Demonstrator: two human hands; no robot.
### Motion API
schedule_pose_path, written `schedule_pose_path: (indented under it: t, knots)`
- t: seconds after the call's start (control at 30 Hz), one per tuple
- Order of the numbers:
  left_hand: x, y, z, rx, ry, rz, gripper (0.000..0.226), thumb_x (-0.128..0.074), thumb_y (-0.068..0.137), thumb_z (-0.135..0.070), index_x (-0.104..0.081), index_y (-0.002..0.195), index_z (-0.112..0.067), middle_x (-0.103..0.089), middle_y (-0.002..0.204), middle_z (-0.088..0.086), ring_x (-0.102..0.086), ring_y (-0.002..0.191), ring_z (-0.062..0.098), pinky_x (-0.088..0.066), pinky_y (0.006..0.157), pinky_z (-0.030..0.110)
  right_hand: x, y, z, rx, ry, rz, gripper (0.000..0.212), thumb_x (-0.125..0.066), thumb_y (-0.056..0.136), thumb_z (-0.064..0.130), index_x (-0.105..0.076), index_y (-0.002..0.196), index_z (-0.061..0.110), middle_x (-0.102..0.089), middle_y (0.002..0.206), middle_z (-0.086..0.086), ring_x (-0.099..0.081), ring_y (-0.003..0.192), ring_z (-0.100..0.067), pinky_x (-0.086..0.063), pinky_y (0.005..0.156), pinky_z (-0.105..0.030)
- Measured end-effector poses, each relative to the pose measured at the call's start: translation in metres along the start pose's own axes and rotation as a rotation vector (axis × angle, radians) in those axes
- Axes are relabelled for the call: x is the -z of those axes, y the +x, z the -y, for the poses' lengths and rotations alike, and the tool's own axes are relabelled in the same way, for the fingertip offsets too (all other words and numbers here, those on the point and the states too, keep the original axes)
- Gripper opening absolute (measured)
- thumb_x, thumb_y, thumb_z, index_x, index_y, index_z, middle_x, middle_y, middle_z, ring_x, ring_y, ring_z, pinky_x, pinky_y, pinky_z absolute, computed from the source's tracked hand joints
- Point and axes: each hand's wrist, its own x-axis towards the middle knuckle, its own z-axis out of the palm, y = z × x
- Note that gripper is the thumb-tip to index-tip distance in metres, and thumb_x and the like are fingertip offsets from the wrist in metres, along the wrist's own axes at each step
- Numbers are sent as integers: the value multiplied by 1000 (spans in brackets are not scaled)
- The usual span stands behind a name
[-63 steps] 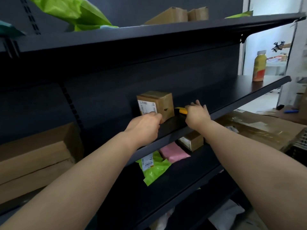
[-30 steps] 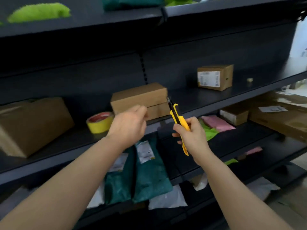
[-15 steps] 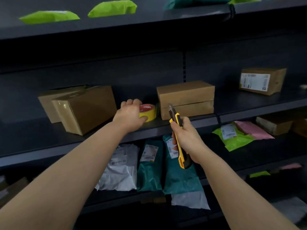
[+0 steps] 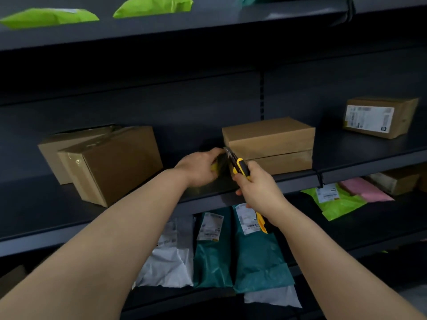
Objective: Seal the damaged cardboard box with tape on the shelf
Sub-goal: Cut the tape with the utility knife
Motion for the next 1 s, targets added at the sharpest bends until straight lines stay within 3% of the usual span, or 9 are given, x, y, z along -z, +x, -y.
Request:
schedule_pose_path:
  t: [0.13,0.23,0.3,0.4,0.5,0.83,1.0]
  knots:
    - [10,2,14,2,-108,54,33,-61,86,-26,-57,119,-32,-54,109,-3,-52,103,19,-45,85,32,-1,1,11,-26,-45,-49,17,-47,97,34,-50,109,23,-62,100,-3,-65,89,-27,-55,77,-53]
    - [7,4,34,-28,-177,-30,3,-62,88,-35,-60,87,-35,-60,99,-3,-54,92,16,-45,79,32,-9,-5,15,-81,-99,-15,15,-46,96,31,-52,108,23,-66,97,-3,-65,85,-27,-55,79,-52]
    - [3,2,42,-54,-245,-62,14,-62,91,-40,-60,78,-34,-63,91,-6,-58,89,16,-49,82,35,-18,-12,17,-90,-148,-38,18,-45,97,36,-51,106,22,-66,97,-6,-64,89,-30,-55,79,-52]
    - [0,-4,46,-68,-304,-70,17,-60,94,-36,-64,79,-30,-65,89,-8,-60,90,15,-51,88,39,-34,-20,19,-84,-235,-104,24,-41,99,42,-47,101,19,-62,92,-7,-60,85,-33,-51,70,-46]
    - [-1,-9,46,-62,-303,-80,15,-59,94,-35,-65,81,-29,-66,91,-7,-60,92,15,-51,90,40,-45,-26,27,-73,-424,-154,21,-38,102,38,-42,97,18,-53,84,-3,-49,76,-30,-35,61,-36]
    - [0,-21,48,-79,-352,-99,16,-58,93,-32,-66,79,-29,-69,91,-6,-62,90,15,-53,89,44,-60,-16,43,-119,-530,-195,21,-39,102,33,-46,103,14,-64,107,-13,-47,81,-29,-34,68,-35]
    - [1,-26,50,-97,-350,-94,16,-56,94,-32,-67,84,-26,-68,92,-5,-62,89,16,-53,88,45,-65,-10,46,-135,-549,-157,28,-39,102,33,-52,113,11,-63,113,-15,-57,102,-36,-34,71,-35]
